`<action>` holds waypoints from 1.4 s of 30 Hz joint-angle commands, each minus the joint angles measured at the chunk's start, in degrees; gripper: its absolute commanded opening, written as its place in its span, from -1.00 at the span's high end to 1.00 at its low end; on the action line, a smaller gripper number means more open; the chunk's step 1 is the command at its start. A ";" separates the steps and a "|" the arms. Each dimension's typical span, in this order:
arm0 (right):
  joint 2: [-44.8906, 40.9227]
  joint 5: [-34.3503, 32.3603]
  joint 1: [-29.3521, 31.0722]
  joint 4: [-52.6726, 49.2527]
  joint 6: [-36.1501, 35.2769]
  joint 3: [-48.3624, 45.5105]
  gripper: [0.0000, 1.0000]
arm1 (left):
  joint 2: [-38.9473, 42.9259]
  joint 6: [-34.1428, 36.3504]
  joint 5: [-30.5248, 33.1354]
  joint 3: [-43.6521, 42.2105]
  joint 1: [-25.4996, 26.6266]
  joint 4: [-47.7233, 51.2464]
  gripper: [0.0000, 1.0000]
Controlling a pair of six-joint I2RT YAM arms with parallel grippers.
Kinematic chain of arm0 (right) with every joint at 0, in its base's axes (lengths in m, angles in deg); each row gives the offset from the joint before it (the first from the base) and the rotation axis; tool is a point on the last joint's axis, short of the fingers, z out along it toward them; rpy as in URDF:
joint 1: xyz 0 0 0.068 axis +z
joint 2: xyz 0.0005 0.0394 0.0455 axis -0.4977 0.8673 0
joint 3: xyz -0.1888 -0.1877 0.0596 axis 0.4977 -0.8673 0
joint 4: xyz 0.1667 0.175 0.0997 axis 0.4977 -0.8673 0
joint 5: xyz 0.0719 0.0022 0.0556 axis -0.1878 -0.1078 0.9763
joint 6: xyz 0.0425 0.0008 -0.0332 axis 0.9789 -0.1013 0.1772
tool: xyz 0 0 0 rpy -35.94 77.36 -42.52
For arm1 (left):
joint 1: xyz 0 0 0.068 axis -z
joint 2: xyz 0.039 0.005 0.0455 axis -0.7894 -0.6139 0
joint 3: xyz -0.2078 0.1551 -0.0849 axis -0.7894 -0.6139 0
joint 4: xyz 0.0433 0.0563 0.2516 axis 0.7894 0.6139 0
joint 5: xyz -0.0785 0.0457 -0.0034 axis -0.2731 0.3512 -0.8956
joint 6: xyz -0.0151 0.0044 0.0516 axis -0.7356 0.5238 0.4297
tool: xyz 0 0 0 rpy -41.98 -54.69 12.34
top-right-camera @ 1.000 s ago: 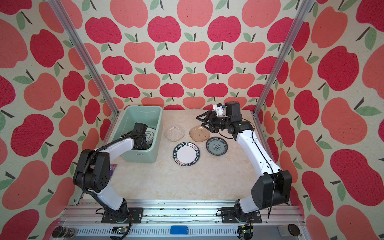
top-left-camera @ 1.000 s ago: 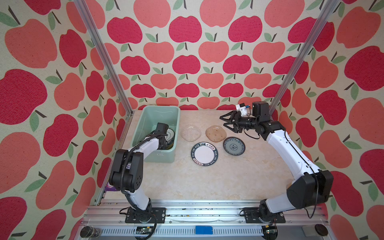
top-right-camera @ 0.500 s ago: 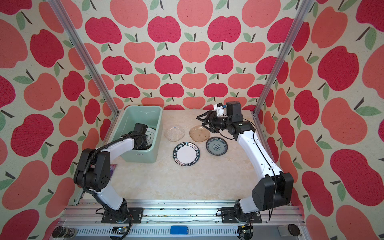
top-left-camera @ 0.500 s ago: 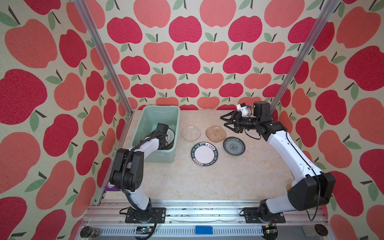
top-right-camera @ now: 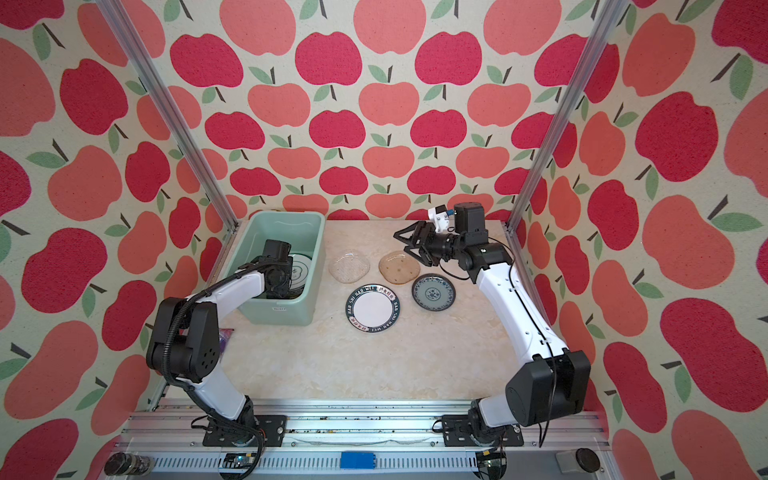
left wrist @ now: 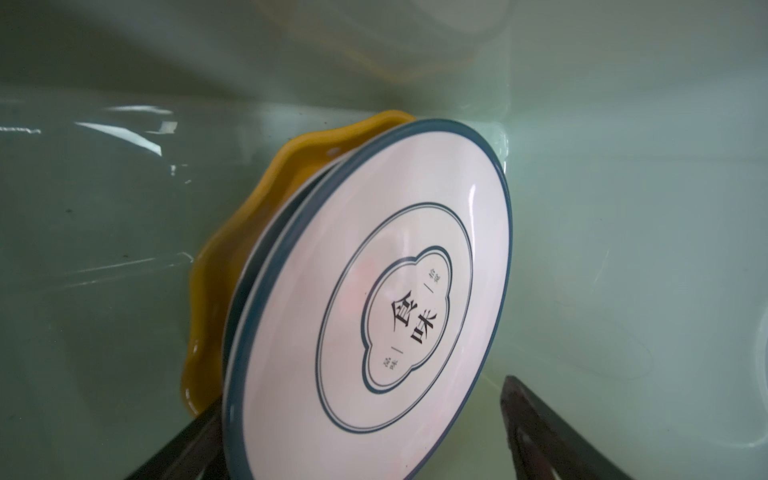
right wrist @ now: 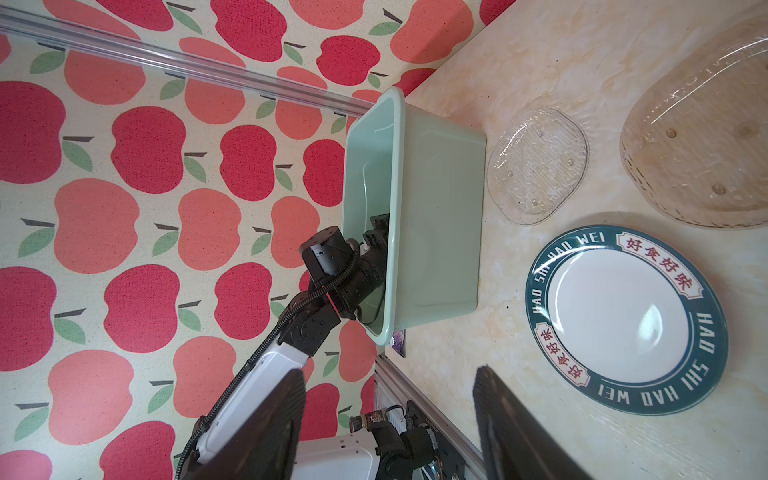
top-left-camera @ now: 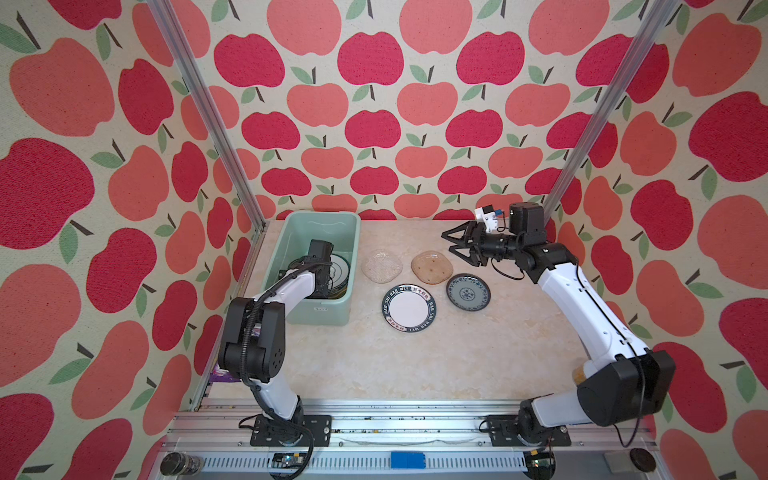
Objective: Place the plates into the plastic bin on the countertop
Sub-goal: 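Open the left gripper to lay the cloud-motif plate flat in the bin, then raise the left gripper from the bin while the right reaches the wide-rimmed plate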
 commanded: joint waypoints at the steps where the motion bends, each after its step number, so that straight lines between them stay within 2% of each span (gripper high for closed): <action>1: -1.72 -1.32 -0.40 -5.16 -3.30 1.14 -0.35 | 2.96 4.89 0.22 3.61 -0.18 1.41 -0.98; 7: -2.83 -4.41 -0.42 -11.98 -7.10 1.14 -0.36 | 9.35 8.57 1.30 4.93 0.55 7.22 -0.98; 13: -4.59 -5.66 -0.41 -13.40 -7.91 -0.21 -0.37 | 18.27 9.31 2.69 2.64 1.92 15.08 -0.99; 18: -5.33 -5.86 -0.38 -13.54 -7.74 -0.16 -0.37 | 23.99 8.81 2.97 -3.22 1.31 14.27 -0.99; 21: -5.15 -6.05 -0.40 -14.50 -8.24 0.54 -0.37 | 25.07 12.28 3.01 -3.24 0.84 13.43 -0.99; 24: -4.35 -6.42 -0.38 -15.58 -9.28 0.90 -0.37 | 25.56 20.79 2.72 -1.00 0.35 11.60 -0.99; 27: -2.82 -7.19 -0.42 -17.29 -11.13 0.68 -0.38 | 26.02 34.82 2.15 2.85 0.33 9.53 -0.99; 30: -1.34 -8.82 -0.38 -19.50 -13.94 -0.94 -0.38 | 26.81 53.19 3.37 8.34 2.84 10.03 -0.98; 32: -0.54 -9.52 -0.38 -20.00 -15.40 -3.14 -0.39 | 27.63 66.86 4.66 11.41 6.15 10.13 -0.98; 35: 0.26 -10.15 -0.29 -19.79 -16.40 -6.65 -0.39 | 28.99 83.32 4.81 13.50 11.34 10.72 -0.98; 37: 0.79 -10.55 -0.20 -19.20 -16.96 -8.85 -0.40 | 29.98 88.70 3.35 13.38 13.70 11.67 -0.99; 40: 2.17 -10.71 0.13 -17.27 -17.88 -11.95 -0.42 | 31.18 90.96 -4.40 12.76 14.51 14.32 -0.98; 42: 3.17 -10.76 0.33 -15.80 -18.72 -14.02 -0.44 | 31.32 92.74 -12.06 12.35 15.32 15.89 -0.99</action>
